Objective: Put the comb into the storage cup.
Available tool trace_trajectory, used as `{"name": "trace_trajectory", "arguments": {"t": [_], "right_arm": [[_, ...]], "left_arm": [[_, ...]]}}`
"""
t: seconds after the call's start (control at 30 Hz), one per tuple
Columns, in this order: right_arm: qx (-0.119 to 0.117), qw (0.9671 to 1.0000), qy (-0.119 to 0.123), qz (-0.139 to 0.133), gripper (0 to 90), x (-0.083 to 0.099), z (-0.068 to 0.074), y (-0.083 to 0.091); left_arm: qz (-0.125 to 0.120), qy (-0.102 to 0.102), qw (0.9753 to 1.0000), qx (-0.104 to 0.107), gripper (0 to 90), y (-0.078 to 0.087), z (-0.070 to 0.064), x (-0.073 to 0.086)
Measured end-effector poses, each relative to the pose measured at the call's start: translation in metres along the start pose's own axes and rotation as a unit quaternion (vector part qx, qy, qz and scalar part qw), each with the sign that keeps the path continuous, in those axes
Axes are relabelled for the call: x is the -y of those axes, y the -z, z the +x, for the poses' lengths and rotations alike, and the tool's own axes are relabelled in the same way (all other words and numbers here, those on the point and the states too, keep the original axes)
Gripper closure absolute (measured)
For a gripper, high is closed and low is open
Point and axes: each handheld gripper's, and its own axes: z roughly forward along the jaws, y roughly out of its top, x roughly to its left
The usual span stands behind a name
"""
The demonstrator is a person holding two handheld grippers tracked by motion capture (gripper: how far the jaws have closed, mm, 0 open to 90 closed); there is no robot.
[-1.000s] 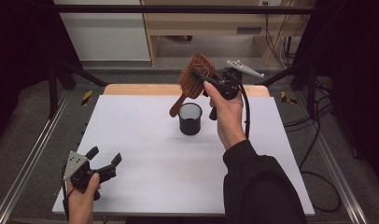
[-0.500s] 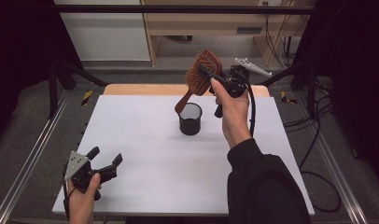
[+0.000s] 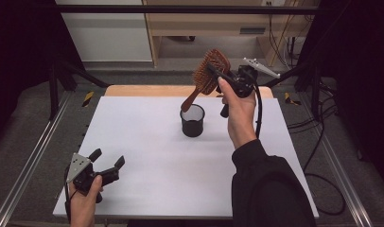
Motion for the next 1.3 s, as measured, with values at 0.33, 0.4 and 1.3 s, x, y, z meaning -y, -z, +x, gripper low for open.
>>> {"name": "trace_trajectory", "arguments": {"t": [0.33,0.4,1.3], "right_arm": [[0.014,0.9998,0.014,-0.008,52.0,-0.0029,-0.0020,0.0041],[0.015,0.9997,0.015,-0.007,51.9,-0.0030,-0.0020,0.0042],[0.025,0.9992,0.030,0.005,51.7,0.0017,-0.0058,0.0009]], "left_arm": [[0.000,-0.003,1.0000,0.002,5.7,-0.0004,-0.0011,0.0003],[0.001,-0.003,1.0000,0.002,5.7,-0.0006,-0.0014,0.0004],[0.008,-0.043,0.9990,0.007,3.8,-0.0032,-0.0096,0.0007]]}}
